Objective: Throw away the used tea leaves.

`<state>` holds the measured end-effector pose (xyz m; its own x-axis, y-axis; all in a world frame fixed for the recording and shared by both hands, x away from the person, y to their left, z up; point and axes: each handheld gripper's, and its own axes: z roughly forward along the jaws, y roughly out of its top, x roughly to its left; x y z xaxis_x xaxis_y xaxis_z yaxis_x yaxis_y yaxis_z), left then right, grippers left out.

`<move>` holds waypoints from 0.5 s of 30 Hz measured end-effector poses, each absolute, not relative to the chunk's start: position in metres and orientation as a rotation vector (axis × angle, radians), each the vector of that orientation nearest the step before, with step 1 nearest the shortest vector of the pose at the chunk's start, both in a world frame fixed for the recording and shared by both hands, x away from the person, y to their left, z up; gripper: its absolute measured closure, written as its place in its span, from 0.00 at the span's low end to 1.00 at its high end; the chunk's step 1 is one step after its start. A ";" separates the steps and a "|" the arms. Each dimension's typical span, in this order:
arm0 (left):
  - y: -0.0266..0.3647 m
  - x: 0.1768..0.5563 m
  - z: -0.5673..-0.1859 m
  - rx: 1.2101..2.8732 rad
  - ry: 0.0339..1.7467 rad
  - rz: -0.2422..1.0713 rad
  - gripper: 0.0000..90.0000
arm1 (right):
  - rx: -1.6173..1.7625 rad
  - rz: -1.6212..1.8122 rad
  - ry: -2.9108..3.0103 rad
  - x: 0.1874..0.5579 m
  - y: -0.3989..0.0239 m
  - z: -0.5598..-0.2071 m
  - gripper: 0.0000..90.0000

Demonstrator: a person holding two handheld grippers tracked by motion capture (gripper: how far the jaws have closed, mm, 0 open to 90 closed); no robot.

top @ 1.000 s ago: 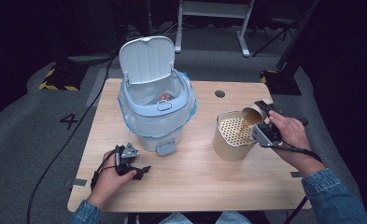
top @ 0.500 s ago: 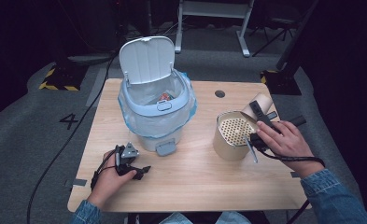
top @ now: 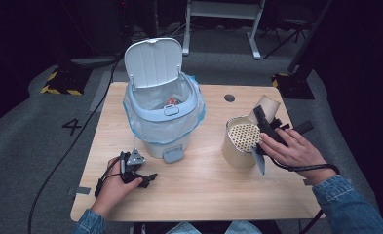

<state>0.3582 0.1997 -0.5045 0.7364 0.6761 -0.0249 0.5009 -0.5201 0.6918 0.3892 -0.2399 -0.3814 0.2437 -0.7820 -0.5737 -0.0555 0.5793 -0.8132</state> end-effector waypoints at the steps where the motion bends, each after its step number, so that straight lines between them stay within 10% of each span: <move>1: 0.200 0.358 -0.504 2.233 0.883 0.323 0.17 | -0.850 -0.595 1.233 0.389 -0.239 -0.382 0.36; 15: 0.200 0.358 -0.504 2.234 0.882 0.323 0.17 | -0.879 -0.634 1.141 0.387 -0.234 -0.380 0.36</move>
